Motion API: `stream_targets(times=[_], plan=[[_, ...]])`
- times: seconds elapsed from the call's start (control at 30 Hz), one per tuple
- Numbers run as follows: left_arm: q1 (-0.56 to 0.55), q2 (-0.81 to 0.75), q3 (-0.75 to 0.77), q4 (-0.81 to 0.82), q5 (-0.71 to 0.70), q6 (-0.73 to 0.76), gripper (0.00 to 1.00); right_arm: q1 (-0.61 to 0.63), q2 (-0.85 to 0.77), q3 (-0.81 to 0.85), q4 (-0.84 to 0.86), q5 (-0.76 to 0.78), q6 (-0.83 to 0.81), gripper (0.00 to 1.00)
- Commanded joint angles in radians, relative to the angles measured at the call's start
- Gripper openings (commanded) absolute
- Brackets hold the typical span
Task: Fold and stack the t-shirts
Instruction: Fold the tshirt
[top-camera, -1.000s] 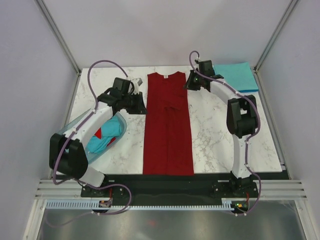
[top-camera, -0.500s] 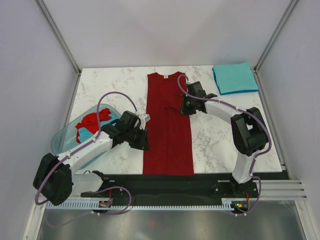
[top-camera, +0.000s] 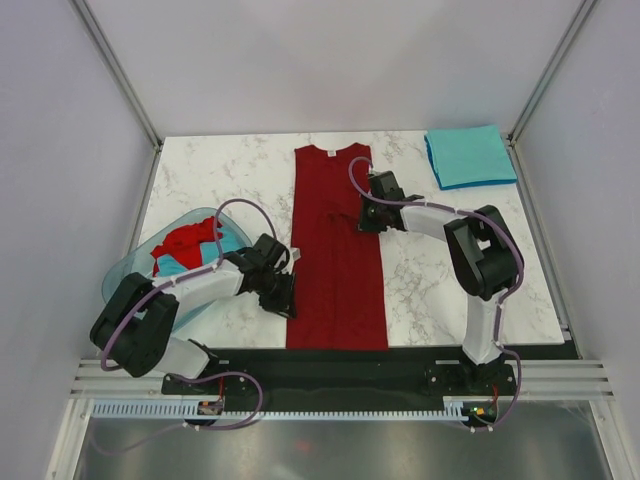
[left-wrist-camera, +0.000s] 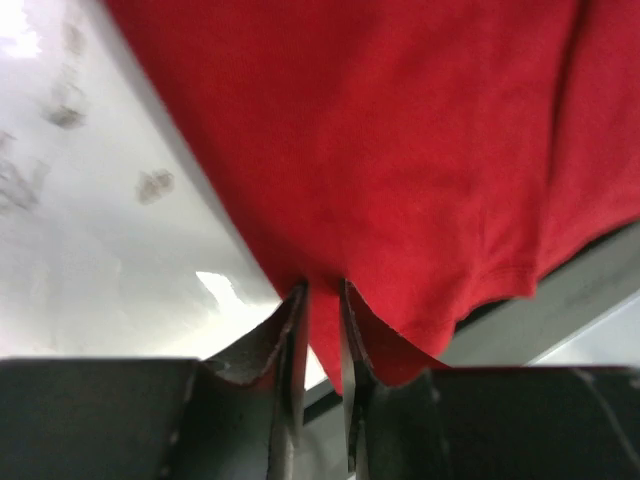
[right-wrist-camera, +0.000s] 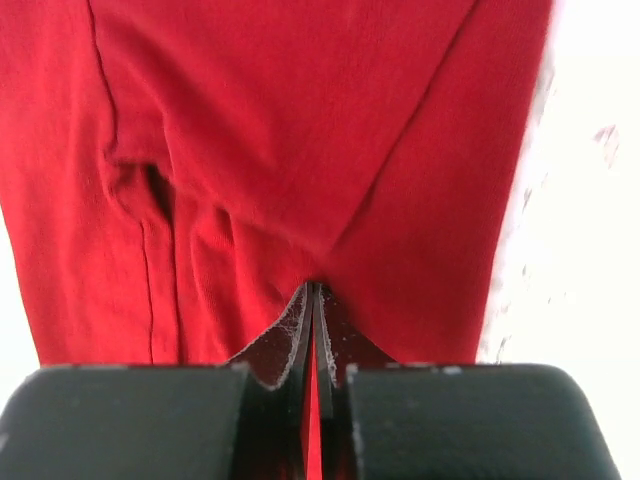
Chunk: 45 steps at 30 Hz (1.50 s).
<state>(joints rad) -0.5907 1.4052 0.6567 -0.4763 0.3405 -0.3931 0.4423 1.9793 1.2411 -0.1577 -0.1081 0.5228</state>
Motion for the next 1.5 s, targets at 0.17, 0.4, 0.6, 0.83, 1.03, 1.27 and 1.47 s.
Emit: stream_targets(times=[0.17,0.4,0.6,0.83,1.03,1.27,1.47], plan=[[0.002,0.146,0.092,0.154,-0.216,-0.064,0.25,0.001,0.105,0.110,0.037,0.102,-0.030,0.06],[0.015,0.190,0.181,0.116,-0.248,-0.044,0.24,0.001,0.162,0.225,-0.009,0.102,-0.058,0.06],[0.005,-0.025,0.115,0.041,-0.285,-0.059,0.26,0.001,0.018,0.210,-0.111,0.084,-0.061,0.12],[0.006,-0.163,-0.018,0.038,-0.195,-0.112,0.33,0.022,-0.310,-0.047,-0.224,0.010,0.025,0.34],[-0.001,-0.207,-0.121,0.076,-0.164,-0.259,0.34,0.073,-0.610,-0.373,-0.244,-0.005,0.144,0.41],[-0.032,-0.264,-0.203,0.122,-0.141,-0.351,0.34,0.171,-0.827,-0.598,-0.247,0.015,0.287,0.43],[-0.078,-0.239,-0.198,0.125,-0.155,-0.360,0.33,0.214,-0.872,-0.690,-0.233,0.033,0.318,0.45]])
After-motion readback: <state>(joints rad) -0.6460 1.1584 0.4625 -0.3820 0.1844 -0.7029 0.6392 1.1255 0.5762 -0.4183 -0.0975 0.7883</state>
